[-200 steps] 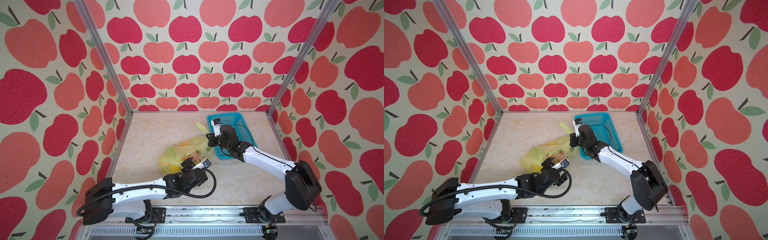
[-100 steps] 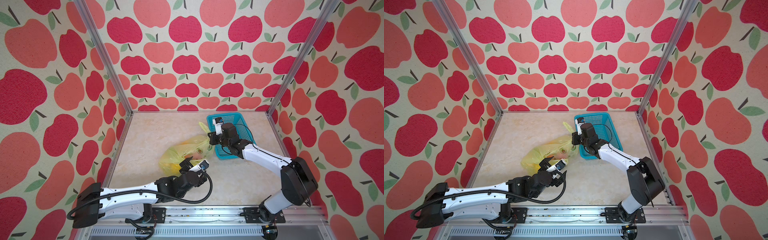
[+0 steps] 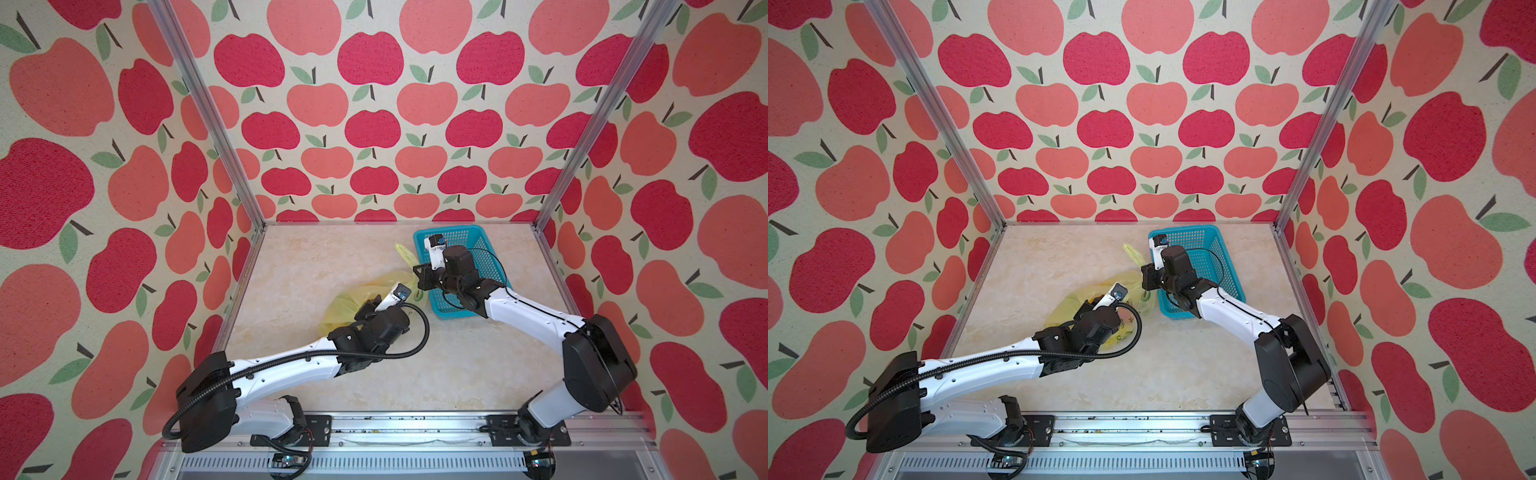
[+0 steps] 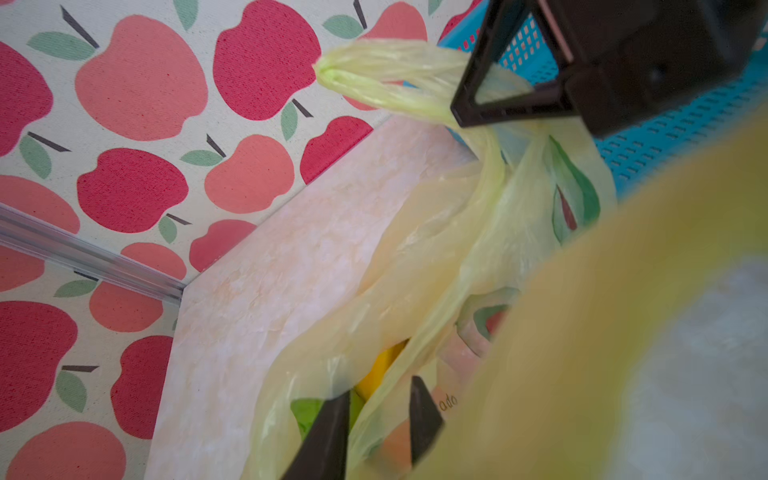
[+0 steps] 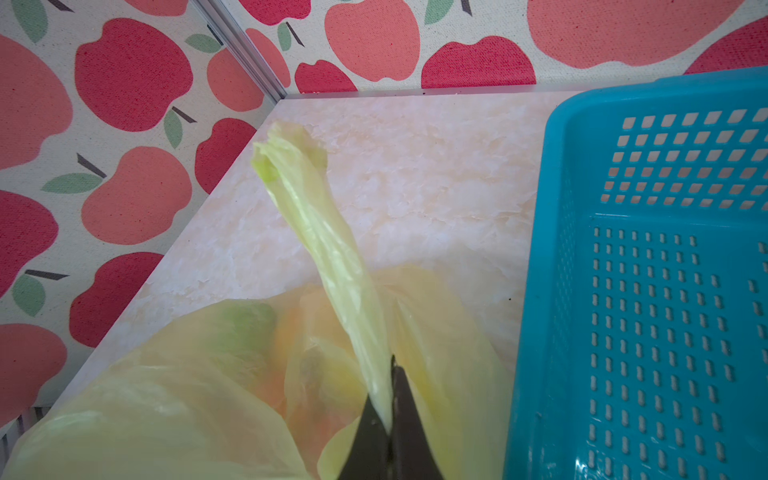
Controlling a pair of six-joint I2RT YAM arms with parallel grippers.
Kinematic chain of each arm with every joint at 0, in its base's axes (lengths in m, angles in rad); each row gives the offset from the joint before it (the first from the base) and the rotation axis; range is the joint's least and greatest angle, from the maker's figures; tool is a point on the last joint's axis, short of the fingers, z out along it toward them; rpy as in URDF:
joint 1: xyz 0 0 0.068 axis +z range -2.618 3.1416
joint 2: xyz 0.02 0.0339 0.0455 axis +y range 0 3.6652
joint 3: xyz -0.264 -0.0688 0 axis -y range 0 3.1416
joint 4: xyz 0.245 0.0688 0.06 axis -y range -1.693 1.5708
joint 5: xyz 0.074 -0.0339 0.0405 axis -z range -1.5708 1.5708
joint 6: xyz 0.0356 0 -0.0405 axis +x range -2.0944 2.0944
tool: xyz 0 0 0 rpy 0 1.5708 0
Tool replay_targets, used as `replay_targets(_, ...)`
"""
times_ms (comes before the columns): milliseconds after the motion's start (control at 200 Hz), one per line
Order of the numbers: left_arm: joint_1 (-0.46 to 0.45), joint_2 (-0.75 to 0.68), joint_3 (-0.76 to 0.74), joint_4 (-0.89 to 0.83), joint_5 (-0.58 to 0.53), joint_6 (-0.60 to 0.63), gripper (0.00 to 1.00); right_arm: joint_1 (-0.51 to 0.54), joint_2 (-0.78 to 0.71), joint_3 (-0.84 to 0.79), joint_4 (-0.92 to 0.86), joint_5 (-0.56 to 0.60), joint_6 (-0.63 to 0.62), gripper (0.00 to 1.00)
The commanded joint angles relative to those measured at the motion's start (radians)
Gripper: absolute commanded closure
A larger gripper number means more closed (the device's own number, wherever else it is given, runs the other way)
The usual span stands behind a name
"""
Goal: Untie the knot of the plastic bag and take out the fruit
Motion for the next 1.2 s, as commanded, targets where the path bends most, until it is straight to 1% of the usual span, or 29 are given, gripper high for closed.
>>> replay_targets(0,0.057,-0.095,0.068,-0.055,0.067,-0.081,0.9,-0.002,-0.03,-0.014,0.037,-0.022,0.021,1.0)
replay_targets(75,0.134,-0.147,0.079,-0.092,0.114,-0.151,0.95,-0.002,-0.033,-0.011,0.045,-0.023,0.021,1.0)
replay_targets(85,0.146,-0.171,0.08,-0.099,0.124,-0.16,0.96,-0.001,-0.033,-0.009,0.045,-0.025,0.021,1.0)
replay_targets(105,0.174,-0.192,0.082,-0.108,0.145,-0.178,1.0,-0.002,-0.033,-0.006,0.044,-0.023,0.02,1.0)
replay_targets(250,0.396,-0.297,0.071,-0.136,0.326,-0.285,1.0,0.005,-0.027,0.041,0.042,-0.022,0.008,1.0)
replay_targets(350,0.529,-0.317,0.089,-0.144,0.446,-0.32,1.0,0.009,-0.013,0.087,0.051,-0.019,0.004,1.0)
replay_targets(460,0.632,-0.278,0.145,-0.171,0.536,-0.33,1.0,0.01,0.019,0.177,0.047,-0.028,-0.009,1.0)
replay_targets(555,0.69,-0.222,0.198,-0.176,0.604,-0.308,1.0,0.012,0.056,0.266,0.042,-0.027,-0.02,1.0)
replay_targets(655,0.754,-0.162,0.248,-0.174,0.645,-0.28,1.0,0.013,0.098,0.353,0.036,-0.016,-0.016,1.0)
replay_targets(740,0.829,-0.1,0.29,-0.158,0.749,-0.264,1.0,0.022,0.121,0.395,0.05,-0.006,-0.017,1.0)
replay_targets(810,0.878,-0.049,0.341,-0.158,0.831,-0.251,1.0,0.041,0.133,0.407,0.063,0.025,-0.024,1.0)
replay_targets(870,0.904,-0.002,0.383,-0.164,0.868,-0.241,1.0,0.058,0.136,0.399,0.074,0.055,-0.025,1.0)
replay_targets(940,0.91,0.04,0.398,-0.167,0.915,-0.245,1.0,0.082,0.128,0.358,0.103,0.096,-0.027,1.0)
replay_targets(1031,0.889,0.049,0.337,-0.122,0.997,-0.261,1.0,0.121,0.113,0.287,0.137,0.172,-0.034,1.0)
replay_targets(1146,0.825,0.01,0.214,-0.066,0.978,-0.271,1.0,0.171,0.098,0.201,0.174,0.252,-0.031,1.0)
replay_targets(1191,0.793,-0.007,0.174,-0.063,0.962,-0.271,1.0,0.19,0.093,0.171,0.187,0.268,-0.028,0.95)
